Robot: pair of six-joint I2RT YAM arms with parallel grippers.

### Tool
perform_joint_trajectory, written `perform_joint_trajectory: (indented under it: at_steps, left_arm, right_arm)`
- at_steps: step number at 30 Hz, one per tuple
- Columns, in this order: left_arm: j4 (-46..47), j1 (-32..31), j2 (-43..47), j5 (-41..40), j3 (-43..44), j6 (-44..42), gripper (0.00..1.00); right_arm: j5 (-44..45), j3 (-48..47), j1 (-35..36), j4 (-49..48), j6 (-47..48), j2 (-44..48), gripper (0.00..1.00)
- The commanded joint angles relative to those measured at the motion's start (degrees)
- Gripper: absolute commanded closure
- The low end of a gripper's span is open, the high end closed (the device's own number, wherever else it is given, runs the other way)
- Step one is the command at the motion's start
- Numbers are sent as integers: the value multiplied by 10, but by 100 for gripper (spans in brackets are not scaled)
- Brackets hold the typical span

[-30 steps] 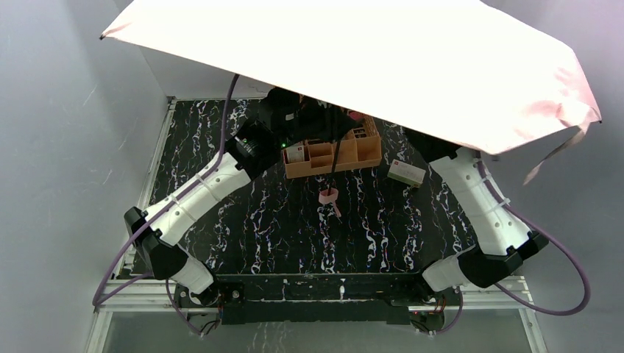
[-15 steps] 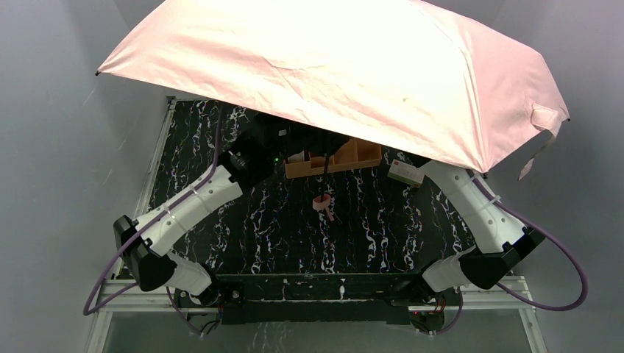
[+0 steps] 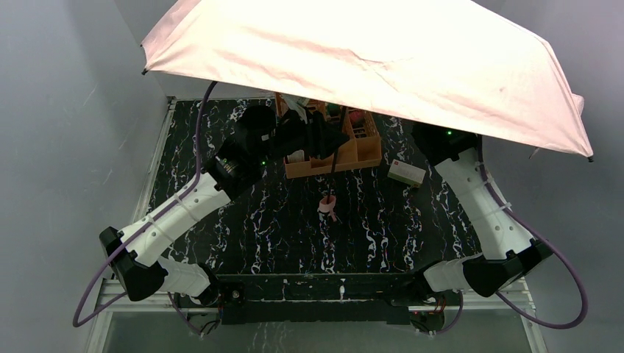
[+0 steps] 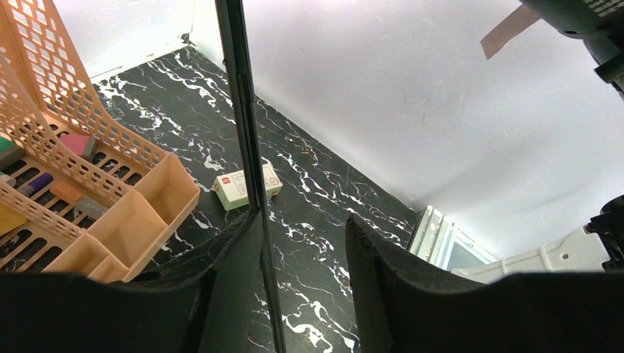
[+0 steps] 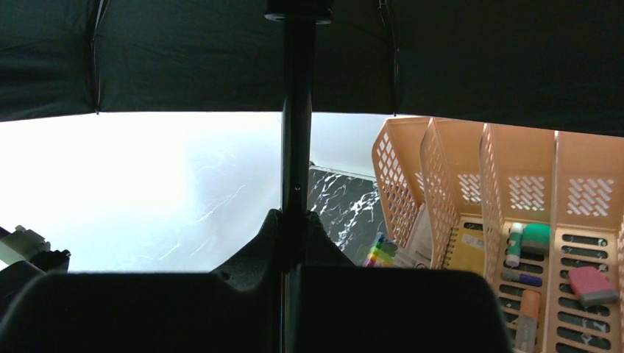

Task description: Put away the umbrella

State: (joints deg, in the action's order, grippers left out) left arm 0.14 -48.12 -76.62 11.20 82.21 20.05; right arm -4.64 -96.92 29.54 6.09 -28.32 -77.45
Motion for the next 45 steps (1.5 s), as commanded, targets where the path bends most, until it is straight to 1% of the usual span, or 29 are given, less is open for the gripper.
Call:
perform_joint_trajectory:
  at_steps: [1, 5, 11, 15, 20, 26, 32, 34, 37, 40, 45]
  left_arm:
    - [22, -1, 5, 9, 0, 0, 56]
    - [27, -1, 0, 6, -7, 1, 56]
    - [38, -1, 1, 12, -17, 2, 62]
    - [34, 0, 3, 3, -23, 3, 60]
    - [27, -1, 16, -28, -36, 2, 59]
    - [22, 0, 26, -73, -40, 0, 54]
    - [19, 0, 9, -66, -25, -2, 44]
    - [24, 0, 3, -58, -23, 0, 43]
    - [32, 0, -7, -33, -11, 0, 49]
    - [51, 0, -17, 18, -2, 3, 53]
    - [65, 0, -32, 68, 9, 6, 72]
  right_arm:
    - [-35, 6, -9, -77, -60, 27, 100]
    - [-58, 13, -19, -82, -85, 27, 100]
    - [-106, 44, -40, -116, -118, 40, 100]
    - [-146, 64, -61, -148, -149, 46, 100]
    - [-173, 66, -74, -150, -158, 52, 100]
    - [-186, 72, -80, -146, -159, 60, 100]
    - [-200, 79, -81, -160, -173, 60, 100]
    - [-203, 81, -81, -163, -178, 60, 100]
    - [-206, 84, -82, -168, -184, 61, 100]
    - [-211, 90, -83, -178, -197, 60, 100]
    - [-220, 101, -86, -191, -205, 60, 100]
